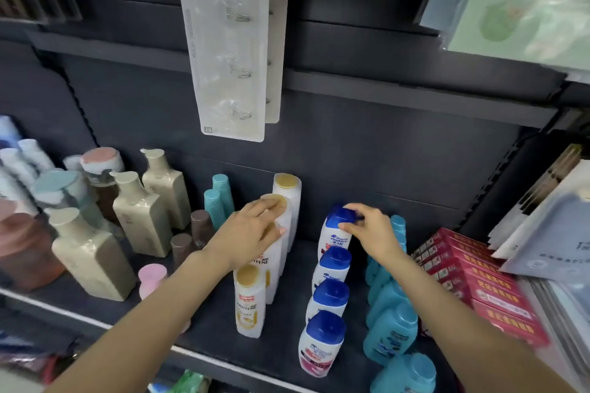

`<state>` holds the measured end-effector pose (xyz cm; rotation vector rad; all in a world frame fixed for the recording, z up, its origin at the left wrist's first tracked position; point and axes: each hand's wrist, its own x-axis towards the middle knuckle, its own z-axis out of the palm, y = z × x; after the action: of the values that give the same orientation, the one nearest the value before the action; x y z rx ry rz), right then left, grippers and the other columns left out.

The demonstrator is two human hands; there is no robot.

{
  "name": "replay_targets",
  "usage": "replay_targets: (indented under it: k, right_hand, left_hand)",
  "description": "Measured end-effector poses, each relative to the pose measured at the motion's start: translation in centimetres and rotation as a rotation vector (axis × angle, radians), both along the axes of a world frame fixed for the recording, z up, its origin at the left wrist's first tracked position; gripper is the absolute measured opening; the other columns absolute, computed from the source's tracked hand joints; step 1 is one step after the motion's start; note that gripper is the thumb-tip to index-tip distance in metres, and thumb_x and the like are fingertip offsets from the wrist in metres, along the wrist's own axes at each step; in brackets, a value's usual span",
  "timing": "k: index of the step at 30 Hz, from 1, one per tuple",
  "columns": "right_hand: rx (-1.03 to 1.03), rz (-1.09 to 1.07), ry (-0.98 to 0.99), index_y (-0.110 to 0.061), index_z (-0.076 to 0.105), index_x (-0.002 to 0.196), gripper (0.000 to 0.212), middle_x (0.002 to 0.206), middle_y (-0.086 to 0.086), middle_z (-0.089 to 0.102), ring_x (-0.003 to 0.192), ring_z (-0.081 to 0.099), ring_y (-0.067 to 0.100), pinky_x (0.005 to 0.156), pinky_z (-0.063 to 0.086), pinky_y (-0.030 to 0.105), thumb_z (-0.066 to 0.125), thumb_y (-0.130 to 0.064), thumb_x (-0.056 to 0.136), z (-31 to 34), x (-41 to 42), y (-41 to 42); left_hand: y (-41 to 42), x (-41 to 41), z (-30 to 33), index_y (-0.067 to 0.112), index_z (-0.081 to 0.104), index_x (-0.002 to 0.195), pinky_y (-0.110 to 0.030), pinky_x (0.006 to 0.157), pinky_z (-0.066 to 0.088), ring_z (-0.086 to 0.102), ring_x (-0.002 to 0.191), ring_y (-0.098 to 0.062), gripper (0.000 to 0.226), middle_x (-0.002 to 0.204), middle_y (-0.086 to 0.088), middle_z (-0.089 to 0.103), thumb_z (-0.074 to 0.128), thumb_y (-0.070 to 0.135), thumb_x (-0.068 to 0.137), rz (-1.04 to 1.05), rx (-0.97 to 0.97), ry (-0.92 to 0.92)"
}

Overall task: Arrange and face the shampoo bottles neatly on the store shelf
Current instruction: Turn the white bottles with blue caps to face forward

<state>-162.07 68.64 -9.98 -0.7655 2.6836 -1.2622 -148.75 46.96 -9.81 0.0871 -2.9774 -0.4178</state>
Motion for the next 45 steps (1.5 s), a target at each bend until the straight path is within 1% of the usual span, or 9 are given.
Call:
replay_targets:
  k: [2, 9, 14, 17, 19, 23, 30, 36, 45]
  right_hand:
    - [0.026, 0.0, -0.015, -0.006, 0.064, 0.114, 0.036, 0.087, -0.003, 0.06, 0.077, 0.059, 0.016, 0.082, 0.047, 0.024, 0.073, -0.006, 0.079, -0.7, -0.2, -0.1]
    - [0.079, -0.007, -0.068, -0.008, 0.061, 0.119, 0.04, 0.099, 0.002, 0.061, 0.083, 0.058, 0.017, 0.081, 0.041, 0.021, 0.072, -0.009, 0.081, -2.2, -0.8, -0.2]
    - [0.066, 0.008, -0.137, -0.008, 0.06, 0.119, 0.038, 0.104, 0.003, 0.059, 0.084, 0.058, 0.015, 0.08, 0.041, 0.021, 0.07, -0.007, 0.082, -2.8, -0.7, 0.1]
    - [0.058, 0.0, -0.157, -0.009, 0.061, 0.117, 0.038, 0.101, 0.001, 0.058, 0.083, 0.058, 0.013, 0.08, 0.044, 0.022, 0.071, -0.007, 0.081, -3.1, -0.8, 0.1]
    - [0.061, -0.002, -0.173, -0.009, 0.061, 0.116, 0.037, 0.102, 0.002, 0.061, 0.083, 0.059, 0.014, 0.082, 0.047, 0.026, 0.072, -0.008, 0.08, -3.0, -1.0, 0.2]
    - [0.063, 0.021, -0.192, -0.01, 0.059, 0.123, 0.044, 0.108, -0.001, 0.058, 0.094, 0.059, 0.015, 0.082, 0.043, 0.021, 0.072, -0.013, 0.081, -2.7, -1.2, 0.4]
    - [0.051, -0.066, 0.093, -0.009, 0.066, 0.109, 0.026, 0.107, 0.007, 0.067, 0.096, 0.063, 0.017, 0.082, 0.042, 0.019, 0.069, -0.017, 0.085, -1.8, -2.9, 0.0]
    - [0.182, -0.035, -0.062, -0.009, 0.056, 0.127, 0.046, 0.124, 0.011, 0.06, 0.113, 0.057, 0.023, 0.096, 0.042, 0.028, 0.07, -0.019, 0.084, -1.8, -5.0, -1.3]
    - [0.158, -0.027, -0.131, -0.008, 0.062, 0.115, 0.034, 0.113, 0.011, 0.063, 0.093, 0.053, 0.015, 0.079, 0.038, 0.02, 0.071, -0.012, 0.082, -2.3, -5.7, -2.0]
  left_hand:
    - [0.0, 0.0, 0.0, 0.026, 0.028, 0.147, -0.038, 0.111, 0.03, 0.022, 0.141, -0.015, 0.086, 0.154, 0.008, 0.022, 0.006, 0.068, 0.074, 0.0, -0.009, -0.005]
    - [-0.1, -0.2, 0.1, 0.026, 0.027, 0.147, -0.039, 0.112, 0.029, 0.02, 0.141, -0.015, 0.075, 0.154, 0.009, 0.021, 0.017, 0.065, 0.083, -0.01, -0.007, -0.02]
    - [0.0, 0.0, 0.3, 0.027, 0.029, 0.146, -0.038, 0.112, 0.029, 0.02, 0.141, -0.014, 0.086, 0.154, 0.01, 0.021, 0.006, 0.067, 0.074, 0.001, 0.016, -0.035]
    - [0.1, 0.0, 0.3, 0.027, 0.028, 0.146, -0.038, 0.113, 0.028, 0.018, 0.142, -0.014, 0.072, 0.155, 0.01, 0.02, 0.02, 0.065, 0.085, 0.003, 0.02, -0.036]
    - [0.1, -0.1, 0.2, 0.026, 0.027, 0.147, -0.037, 0.113, 0.027, 0.017, 0.142, -0.014, 0.057, 0.155, 0.01, 0.019, 0.035, 0.05, 0.096, 0.001, 0.019, -0.033]
    - [0.1, -0.2, 0.3, 0.028, 0.026, 0.147, -0.036, 0.114, 0.025, 0.016, 0.142, -0.013, 0.054, 0.155, 0.012, 0.018, 0.037, 0.045, 0.097, 0.009, 0.012, -0.037]
    - [0.2, -0.7, 0.7, 0.029, 0.034, 0.144, -0.031, 0.109, 0.025, 0.019, 0.141, -0.01, 0.046, 0.153, 0.012, 0.025, 0.034, 0.039, 0.099, 0.051, 0.036, 0.022]
    - [-0.5, -1.6, 0.5, 0.028, 0.033, 0.144, -0.036, 0.114, 0.025, 0.017, 0.143, -0.012, 0.045, 0.154, 0.01, 0.024, 0.034, 0.035, 0.1, 0.045, 0.046, -0.014]
    - [-0.9, -2.0, -0.2, 0.027, 0.035, 0.143, -0.038, 0.115, 0.023, 0.017, 0.143, -0.012, 0.046, 0.153, 0.01, 0.025, 0.038, 0.036, 0.099, 0.036, 0.079, 0.001]
